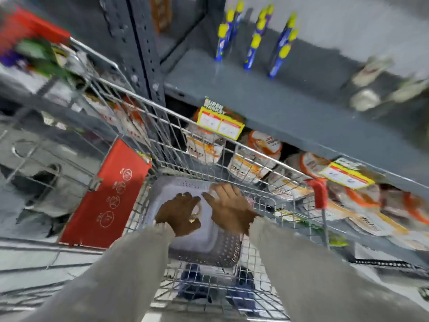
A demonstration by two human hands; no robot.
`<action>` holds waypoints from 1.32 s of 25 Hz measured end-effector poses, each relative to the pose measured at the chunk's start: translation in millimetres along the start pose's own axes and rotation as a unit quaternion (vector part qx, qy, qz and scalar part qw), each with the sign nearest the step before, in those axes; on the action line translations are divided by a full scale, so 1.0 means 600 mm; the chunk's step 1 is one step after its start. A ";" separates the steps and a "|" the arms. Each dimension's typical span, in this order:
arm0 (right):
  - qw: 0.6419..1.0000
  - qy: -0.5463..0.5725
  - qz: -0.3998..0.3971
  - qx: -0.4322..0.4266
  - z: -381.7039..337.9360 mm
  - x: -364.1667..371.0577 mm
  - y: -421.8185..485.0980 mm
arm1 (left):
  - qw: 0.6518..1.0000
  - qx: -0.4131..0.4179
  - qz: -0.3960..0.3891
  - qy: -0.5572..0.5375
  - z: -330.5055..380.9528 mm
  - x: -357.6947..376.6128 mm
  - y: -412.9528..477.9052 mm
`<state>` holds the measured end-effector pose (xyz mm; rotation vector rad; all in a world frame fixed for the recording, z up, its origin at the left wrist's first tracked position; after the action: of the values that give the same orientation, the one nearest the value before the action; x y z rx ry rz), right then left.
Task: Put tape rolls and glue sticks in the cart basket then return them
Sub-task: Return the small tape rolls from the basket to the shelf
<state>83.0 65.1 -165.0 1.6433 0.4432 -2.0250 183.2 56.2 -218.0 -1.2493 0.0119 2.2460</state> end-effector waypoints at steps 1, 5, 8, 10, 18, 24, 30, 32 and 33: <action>0.999 0.001 0.039 -0.010 0.012 -0.040 0.007 | 0.999 0.036 0.016 -0.001 0.022 -0.024 -0.009; 0.986 -0.030 0.162 0.004 0.098 -0.188 0.001 | 0.988 0.132 0.059 0.062 0.126 -0.117 -0.041; 0.971 -0.052 0.205 0.111 0.194 -0.258 -0.030 | 0.978 0.193 0.074 0.037 0.215 -0.170 -0.017; 0.954 -0.040 0.224 0.196 0.258 -0.284 -0.068 | 0.974 0.198 0.111 -0.001 0.281 -0.208 0.018; 0.869 0.039 0.250 0.424 0.461 -0.286 -0.179 | 0.950 0.131 0.225 -0.169 0.446 -0.277 0.138; 0.845 0.099 0.227 0.474 0.591 -0.239 -0.202 | 0.945 0.117 0.249 -0.177 0.477 -0.247 0.197; 0.834 0.182 0.219 0.472 0.660 -0.195 -0.171 | 0.944 0.087 0.262 -0.183 0.482 -0.225 0.248; 0.834 0.205 0.217 0.464 0.669 -0.186 -0.165 | 0.945 0.084 0.261 -0.181 0.488 -0.222 0.259; 0.833 0.213 0.216 0.463 0.673 -0.182 -0.163 | 0.946 0.083 0.259 -0.177 0.490 -0.221 0.264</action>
<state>-283.3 -52.5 25.5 2.4591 -0.8691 -1.5577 -67.7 -59.7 11.9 -0.7978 0.4290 2.8216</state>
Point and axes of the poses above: each hand's wrist, its own y-axis towards the middle knuckle, its own x-axis out of the palm, z = x × y, the point moved 8 cm from there along y, towards the middle knuckle, and after that the axes turned 15 degrees about -y, right-handed, at the moved point
